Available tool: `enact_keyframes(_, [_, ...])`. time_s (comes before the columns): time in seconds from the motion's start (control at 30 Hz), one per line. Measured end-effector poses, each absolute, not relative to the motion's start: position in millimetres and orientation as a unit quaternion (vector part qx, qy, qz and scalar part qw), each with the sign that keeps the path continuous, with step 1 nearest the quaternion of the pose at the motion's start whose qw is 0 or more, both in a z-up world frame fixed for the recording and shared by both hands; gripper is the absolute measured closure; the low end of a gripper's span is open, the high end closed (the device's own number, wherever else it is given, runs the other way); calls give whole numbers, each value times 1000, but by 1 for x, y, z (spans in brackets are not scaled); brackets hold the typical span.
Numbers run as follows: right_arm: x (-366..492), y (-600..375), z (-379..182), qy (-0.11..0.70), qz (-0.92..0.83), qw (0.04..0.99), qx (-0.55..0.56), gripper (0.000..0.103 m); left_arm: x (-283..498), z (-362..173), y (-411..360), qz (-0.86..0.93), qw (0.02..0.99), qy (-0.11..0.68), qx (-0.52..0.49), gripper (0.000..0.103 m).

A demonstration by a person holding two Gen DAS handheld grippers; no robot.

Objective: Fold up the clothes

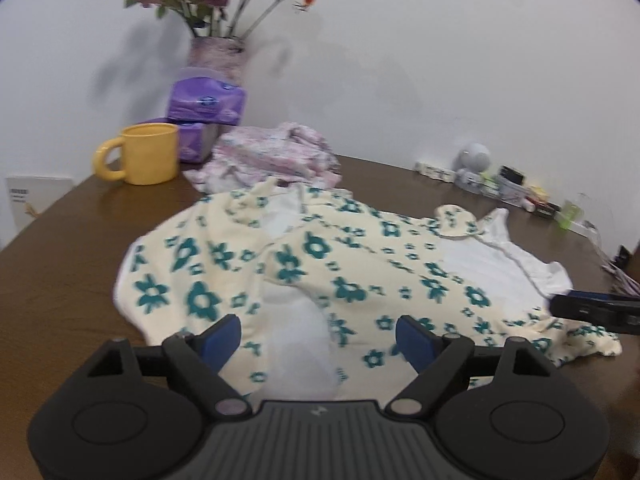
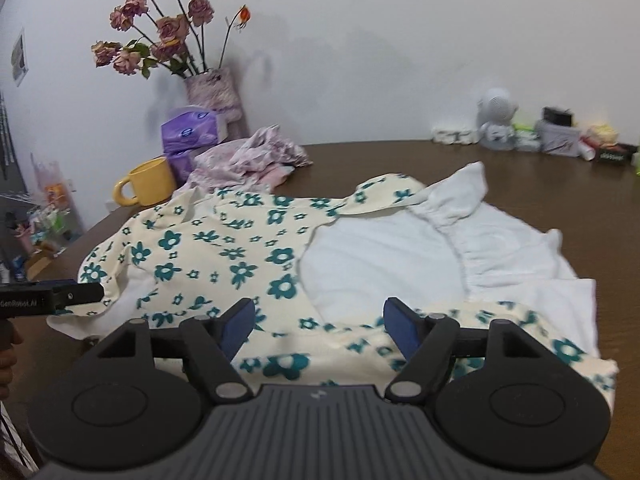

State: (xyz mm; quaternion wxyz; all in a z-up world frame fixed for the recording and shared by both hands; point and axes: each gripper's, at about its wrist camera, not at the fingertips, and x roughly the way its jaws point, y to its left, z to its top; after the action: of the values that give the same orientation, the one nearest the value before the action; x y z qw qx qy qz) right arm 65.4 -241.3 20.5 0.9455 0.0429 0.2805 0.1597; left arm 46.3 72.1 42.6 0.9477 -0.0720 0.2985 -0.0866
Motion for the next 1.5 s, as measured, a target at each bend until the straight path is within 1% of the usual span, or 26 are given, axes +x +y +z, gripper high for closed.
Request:
enact_keyframes(0.1, [82, -237, 18, 295, 179, 938, 38, 33, 62, 40, 68, -111, 936, 324, -86, 32])
enact_keyframes(0.13, [88, -235, 16, 303, 185, 934, 35, 39, 67, 38, 67, -118, 931, 333, -90, 36])
enact_keyframes(0.2, [99, -234, 13, 319, 198, 926, 28, 46, 75, 34, 64, -127, 924, 350, -94, 38])
enact_keyframes(0.23, [105, -233, 11, 327, 204, 922, 24, 52, 78, 31, 62, -129, 921, 356, -94, 42])
enact_keyframes(0.27, [110, -233, 9, 336, 210, 918, 21, 54, 80, 30, 61, -131, 919, 360, -93, 43])
enact_keyframes(0.33, [118, -234, 5, 349, 216, 912, 13, 55, 84, 28, 58, -133, 917, 366, -91, 43])
enact_keyframes(0.4, [124, -234, 1, 357, 218, 908, 3, 55, 89, 26, 56, -136, 913, 374, -90, 49])
enact_keyframes(0.47, [129, -234, -3, 364, 224, 904, -4, 56, 93, 23, 55, -138, 908, 385, -91, 61])
enact_keyframes(0.5, [131, -233, -4, 367, 228, 902, -6, 60, 93, 22, 53, -137, 909, 384, -82, 63])
enact_keyframes(0.53, [132, -233, -6, 371, 233, 899, -8, 65, 93, 22, 51, -137, 910, 385, -73, 71])
enact_keyframes(0.57, [133, -231, -8, 375, 238, 896, -12, 68, 92, 22, 50, -136, 911, 385, -62, 75])
enact_keyframes(0.6, [133, -230, -9, 376, 241, 895, -18, 72, 91, 23, 49, -135, 911, 386, -52, 76])
enact_keyframes(0.67, [129, -226, -9, 372, 240, 896, -43, 78, 88, 23, 45, -134, 912, 386, -25, 85])
enact_keyframes(0.77, [125, -227, -7, 376, 244, 892, -55, 83, 81, 23, 40, -141, 912, 384, 13, 85])
enact_keyframes(0.87, [118, -225, -5, 376, 247, 891, -66, 83, 76, 26, 44, -144, 914, 380, -2, 83])
enact_keyframes(0.9, [115, -227, -3, 370, 245, 894, -64, 82, 74, 28, 48, -145, 916, 374, -10, 82])
enact_keyframes(0.97, [108, -230, 1, 358, 241, 900, -59, 81, 61, 37, 53, -151, 925, 349, -3, 69])
enact_keyframes(1.0, [103, -232, 4, 350, 241, 903, -58, 81, 55, 41, 56, -154, 929, 337, 4, 64])
enact_keyframes(1.07, [86, -234, 15, 326, 256, 907, -75, 77, 41, 48, 54, -166, 931, 322, 44, 51])
enact_keyframes(1.1, [77, -233, 19, 318, 265, 906, -91, 72, 32, 51, 52, -173, 930, 317, 73, 49])
enact_keyframes(1.13, [68, -232, 22, 312, 274, 903, -109, 64, 27, 52, 51, -178, 927, 315, 99, 48])
enact_keyframes(1.2, [54, -228, 21, 308, 288, 893, -156, 59, 18, 50, 50, -179, 921, 315, 145, 48])
enact_keyframes(1.37, [43, -208, 4, 313, 287, 871, -248, 59, 10, 42, 56, -162, 902, 333, 224, 48])
enact_keyframes(1.5, [38, -191, -2, 290, 305, 859, -290, 58, 7, 34, 66, -166, 882, 351, 268, 47])
